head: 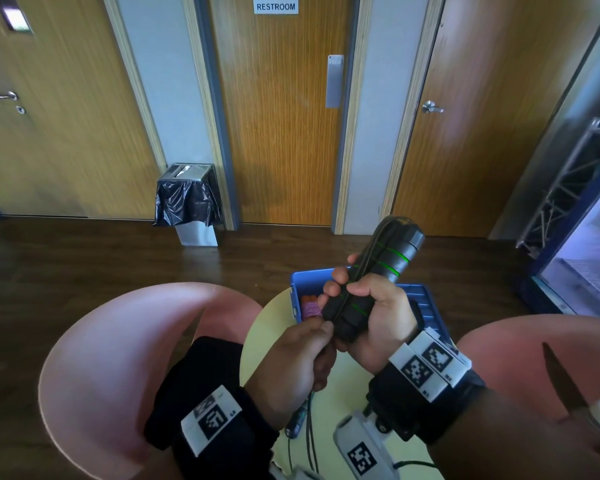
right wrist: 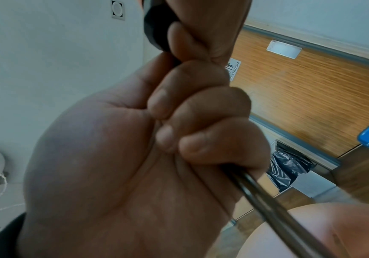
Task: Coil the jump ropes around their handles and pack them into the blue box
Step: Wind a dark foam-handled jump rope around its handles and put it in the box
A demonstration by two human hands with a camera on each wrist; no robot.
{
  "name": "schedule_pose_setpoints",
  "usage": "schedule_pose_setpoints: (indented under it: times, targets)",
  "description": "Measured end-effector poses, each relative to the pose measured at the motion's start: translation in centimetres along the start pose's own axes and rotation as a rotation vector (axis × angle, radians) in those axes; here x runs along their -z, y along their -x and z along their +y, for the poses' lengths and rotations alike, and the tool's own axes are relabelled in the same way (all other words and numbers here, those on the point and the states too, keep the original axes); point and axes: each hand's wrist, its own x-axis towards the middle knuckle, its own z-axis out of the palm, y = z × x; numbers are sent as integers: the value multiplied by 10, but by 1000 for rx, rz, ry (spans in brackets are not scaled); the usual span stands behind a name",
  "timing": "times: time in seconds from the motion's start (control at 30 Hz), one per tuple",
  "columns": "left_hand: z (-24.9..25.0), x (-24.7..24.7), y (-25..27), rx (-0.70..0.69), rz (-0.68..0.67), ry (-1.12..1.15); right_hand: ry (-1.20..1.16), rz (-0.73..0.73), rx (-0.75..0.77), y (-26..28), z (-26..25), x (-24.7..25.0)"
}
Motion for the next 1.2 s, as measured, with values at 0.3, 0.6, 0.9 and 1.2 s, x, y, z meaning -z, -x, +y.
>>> schedule_pose_setpoints:
  times: [0.3, 0.6, 0.9, 1.2]
  targets:
    - [5, -4, -3, 192, 61, 59, 70, 77, 84, -1, 4, -3]
    - [9, 6, -5, 240, -58, 182, 0, 78, 53, -2, -1, -3]
    - [11, -1, -9, 13, 68, -12, 63, 143, 51, -8, 1, 1]
    - [1, -13, -17, -431, 224, -515, 247, 158, -127, -3, 15, 18]
